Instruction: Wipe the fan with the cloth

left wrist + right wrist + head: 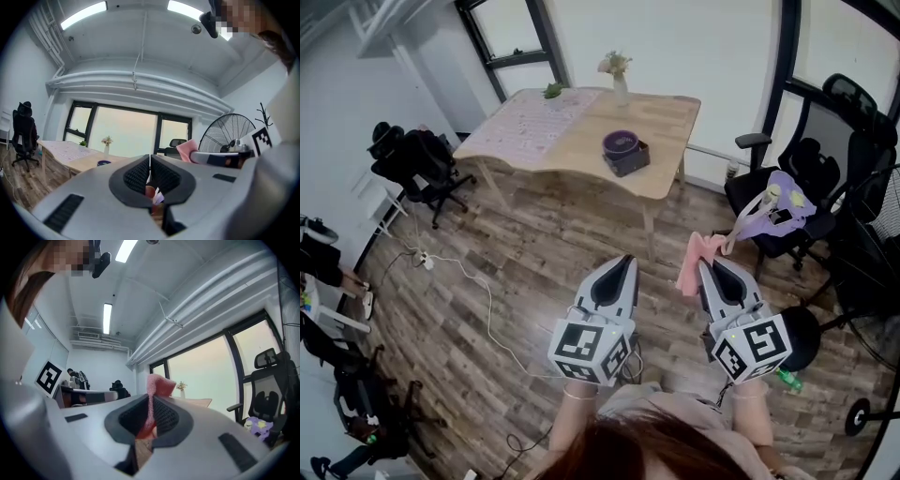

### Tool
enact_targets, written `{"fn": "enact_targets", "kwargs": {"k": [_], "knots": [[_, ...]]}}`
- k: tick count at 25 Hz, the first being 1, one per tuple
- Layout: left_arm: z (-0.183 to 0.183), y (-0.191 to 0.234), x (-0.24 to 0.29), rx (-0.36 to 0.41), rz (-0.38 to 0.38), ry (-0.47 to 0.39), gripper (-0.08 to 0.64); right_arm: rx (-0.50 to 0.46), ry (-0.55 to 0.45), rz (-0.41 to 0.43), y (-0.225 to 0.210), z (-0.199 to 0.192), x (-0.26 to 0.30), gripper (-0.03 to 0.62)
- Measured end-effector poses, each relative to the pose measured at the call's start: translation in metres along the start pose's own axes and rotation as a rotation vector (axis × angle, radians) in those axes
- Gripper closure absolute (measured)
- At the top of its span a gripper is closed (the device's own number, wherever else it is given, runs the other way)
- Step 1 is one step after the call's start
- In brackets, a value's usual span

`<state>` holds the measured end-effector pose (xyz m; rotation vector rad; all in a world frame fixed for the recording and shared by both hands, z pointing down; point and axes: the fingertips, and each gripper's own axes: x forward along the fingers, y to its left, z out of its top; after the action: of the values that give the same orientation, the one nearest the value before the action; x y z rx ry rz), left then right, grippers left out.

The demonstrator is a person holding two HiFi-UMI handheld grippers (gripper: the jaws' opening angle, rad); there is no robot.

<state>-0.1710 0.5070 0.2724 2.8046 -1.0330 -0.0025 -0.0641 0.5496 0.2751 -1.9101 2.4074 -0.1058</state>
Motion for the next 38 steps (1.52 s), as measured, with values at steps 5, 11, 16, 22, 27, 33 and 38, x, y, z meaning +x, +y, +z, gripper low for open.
{"fn": "enact_targets", "kwargs": {"k": [5,11,16,22,27,33,38], "knots": [[0.006,0.025,0.011,-0.005,-0.018,-0.002,0.546,-0.011,-0.009,-0.025,0.001,0.005,0.030,0.571],[0.003,0.040,0.028,-0.046,-0.049,0.012,0.546,-0.007,0.000,-0.035,-0.005,0.004,0.054,0.571],[0.004,0.048,0.049,-0.066,-0.062,0.004,0.546,0.001,0.002,-0.039,-0.022,0.001,0.071,0.569],[0.001,0.059,0.099,-0.047,-0.046,0.013,0.546,-0.006,-0.003,-0.027,-0.060,-0.003,0.103,0.571],[0.007,0.071,0.153,-0.032,-0.045,0.017,0.546,-0.011,0.001,-0.006,-0.094,-0.001,0.141,0.570],[0.008,0.081,0.222,-0.026,-0.039,0.033,0.546,-0.010,0.013,0.022,-0.144,-0.002,0.184,0.569],[0.011,0.097,0.267,-0.015,-0.014,0.052,0.546,0.002,0.018,0.055,-0.178,0.000,0.222,0.569]]}}
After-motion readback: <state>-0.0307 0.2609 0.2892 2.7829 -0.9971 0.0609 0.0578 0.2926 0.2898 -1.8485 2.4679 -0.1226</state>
